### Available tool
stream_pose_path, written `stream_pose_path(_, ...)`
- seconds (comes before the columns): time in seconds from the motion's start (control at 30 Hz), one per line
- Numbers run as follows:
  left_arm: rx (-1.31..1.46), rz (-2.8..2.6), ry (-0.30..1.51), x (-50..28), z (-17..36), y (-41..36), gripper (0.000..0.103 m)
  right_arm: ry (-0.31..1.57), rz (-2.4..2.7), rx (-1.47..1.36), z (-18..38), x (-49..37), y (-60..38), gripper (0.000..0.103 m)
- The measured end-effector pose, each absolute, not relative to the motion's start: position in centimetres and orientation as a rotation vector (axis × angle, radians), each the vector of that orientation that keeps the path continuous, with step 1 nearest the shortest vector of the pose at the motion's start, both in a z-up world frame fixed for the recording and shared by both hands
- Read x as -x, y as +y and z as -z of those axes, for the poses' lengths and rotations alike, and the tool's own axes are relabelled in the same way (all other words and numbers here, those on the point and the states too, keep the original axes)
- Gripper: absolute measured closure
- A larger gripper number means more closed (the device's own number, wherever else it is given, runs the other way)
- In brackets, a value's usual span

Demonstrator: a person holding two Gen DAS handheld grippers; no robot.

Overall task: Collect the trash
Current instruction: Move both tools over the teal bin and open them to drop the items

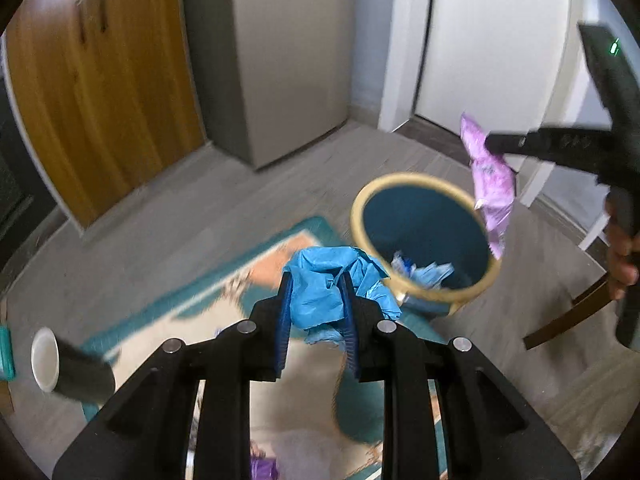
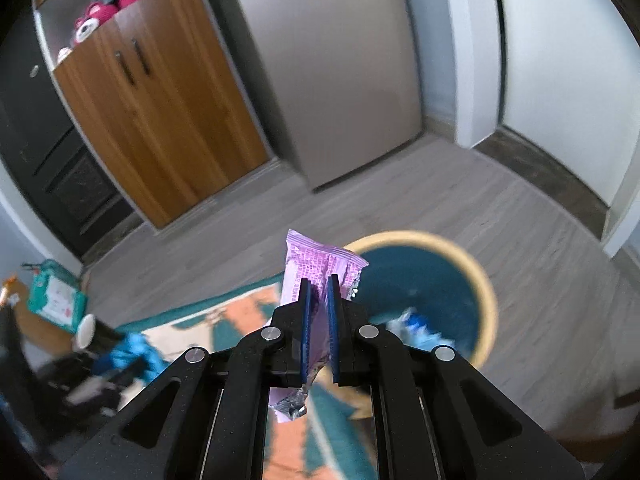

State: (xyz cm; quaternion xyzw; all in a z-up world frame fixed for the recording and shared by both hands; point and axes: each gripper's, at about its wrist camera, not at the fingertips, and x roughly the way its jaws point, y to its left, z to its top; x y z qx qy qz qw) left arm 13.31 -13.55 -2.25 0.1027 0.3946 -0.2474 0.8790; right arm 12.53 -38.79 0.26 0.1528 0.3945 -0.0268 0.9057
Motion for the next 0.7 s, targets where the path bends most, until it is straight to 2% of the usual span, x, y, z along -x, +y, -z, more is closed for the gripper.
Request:
stream_pose_path(0.13,-0.242,0.549,0.790,-14.1,1.6,-16.1,0.081,0.827,0.116,-0.336,2.0,-12.4,-41.5,0.094)
stream_pose_path(0.27,-0.124,0.586,0.841,-15.2,3.7,-18.3,0.081,0.879,0.142,-0.361,4.4,-12.9,-43.5,0.094)
stream_pose_path(0.7,-0.224,0.694,0.874,-17.3,8.5,-28.3,0.081,0.977,0.223,-0.358,9.4,-14.4,-48.4,0.094)
